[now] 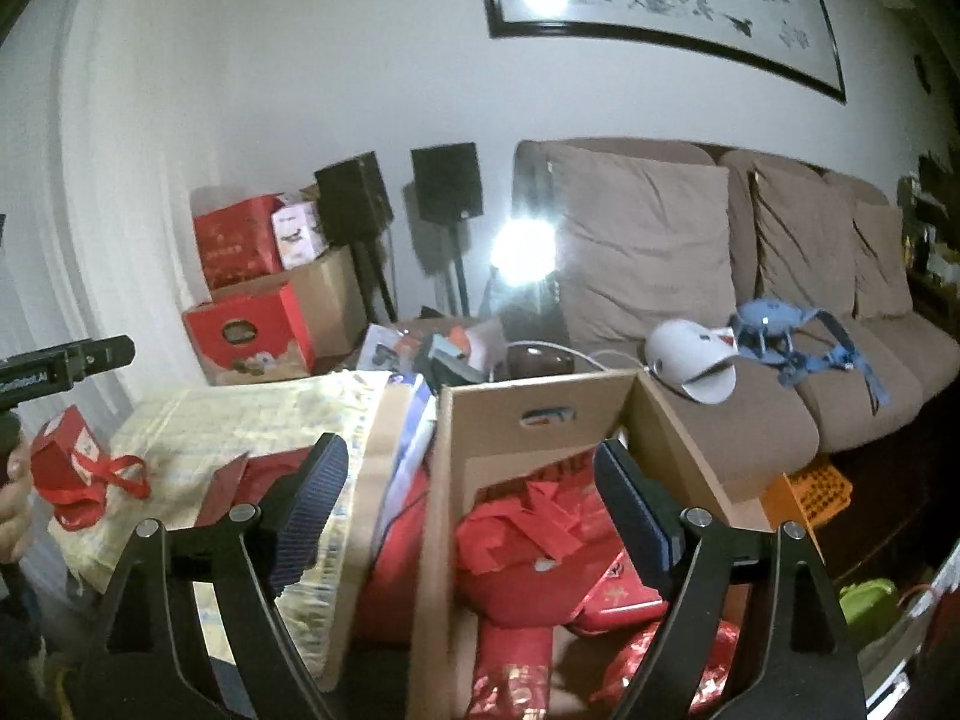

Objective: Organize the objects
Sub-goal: 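Move both grippers back to the dark red paper gift bag on the table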

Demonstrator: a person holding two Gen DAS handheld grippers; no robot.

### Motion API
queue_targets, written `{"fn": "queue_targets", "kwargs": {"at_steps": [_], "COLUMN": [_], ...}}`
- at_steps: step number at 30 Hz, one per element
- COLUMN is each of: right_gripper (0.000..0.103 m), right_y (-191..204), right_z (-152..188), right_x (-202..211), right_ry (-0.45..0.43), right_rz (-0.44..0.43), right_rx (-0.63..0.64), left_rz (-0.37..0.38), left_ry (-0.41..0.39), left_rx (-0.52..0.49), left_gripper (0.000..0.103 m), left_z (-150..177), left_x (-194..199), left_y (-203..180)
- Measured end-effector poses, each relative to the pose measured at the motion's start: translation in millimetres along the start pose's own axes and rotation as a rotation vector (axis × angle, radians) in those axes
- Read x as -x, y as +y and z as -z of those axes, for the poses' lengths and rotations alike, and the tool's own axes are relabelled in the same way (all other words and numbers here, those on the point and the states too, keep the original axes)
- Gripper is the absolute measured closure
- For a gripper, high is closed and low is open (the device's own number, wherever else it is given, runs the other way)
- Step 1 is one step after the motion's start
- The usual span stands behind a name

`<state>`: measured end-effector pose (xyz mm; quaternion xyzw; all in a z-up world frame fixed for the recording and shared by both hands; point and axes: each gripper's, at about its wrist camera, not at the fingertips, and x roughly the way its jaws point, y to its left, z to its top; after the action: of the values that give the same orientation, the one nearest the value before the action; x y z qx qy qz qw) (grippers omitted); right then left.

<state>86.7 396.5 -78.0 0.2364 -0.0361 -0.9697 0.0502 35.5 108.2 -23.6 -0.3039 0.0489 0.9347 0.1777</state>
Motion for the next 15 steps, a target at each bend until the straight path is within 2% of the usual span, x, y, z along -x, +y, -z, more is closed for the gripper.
{"fn": "queue_targets", "kwargs": {"at_steps": [3, 5, 7, 9, 12, 15], "right_gripper": [0.017, 0.014, 0.013, 0.011, 0.011, 0.011], "right_y": [17.9, 31.2, 50.4, 66.0, 93.9, 109.9], "right_z": [-3.4, -5.5, -4.7, -1.8, 2.9, 9.0], "right_x": [13.6, 21.8, 29.0, 30.3, 21.3, -1.3], "right_ry": [-0.036, -0.061, -0.073, -0.071, -0.027, 0.050], "right_rz": [0.003, -0.006, -0.067, -0.081, -0.101, -0.112], "right_rx": [0.013, -0.010, -0.020, -0.028, 0.004, 0.007], "left_rz": [-0.021, -0.044, -0.013, 0.010, -0.012, 0.014], "left_ry": [-0.009, -0.023, -0.027, -0.024, -0.005, 0.059], "left_rx": [0.009, 0.053, 0.064, 0.040, 0.050, 0.108], "left_gripper": [0.017, 0.017, 0.017, 0.017, 0.017, 0.017], "left_z": [3.5, 10.6, 19.2, 23.0, 25.5, 27.6], "left_x": [6.5, 11.5, 16.5, 17.7, 12.8, -0.7], "left_y": [24.8, 41.2, 53.4, 62.4, 80.9, 102.6]}}
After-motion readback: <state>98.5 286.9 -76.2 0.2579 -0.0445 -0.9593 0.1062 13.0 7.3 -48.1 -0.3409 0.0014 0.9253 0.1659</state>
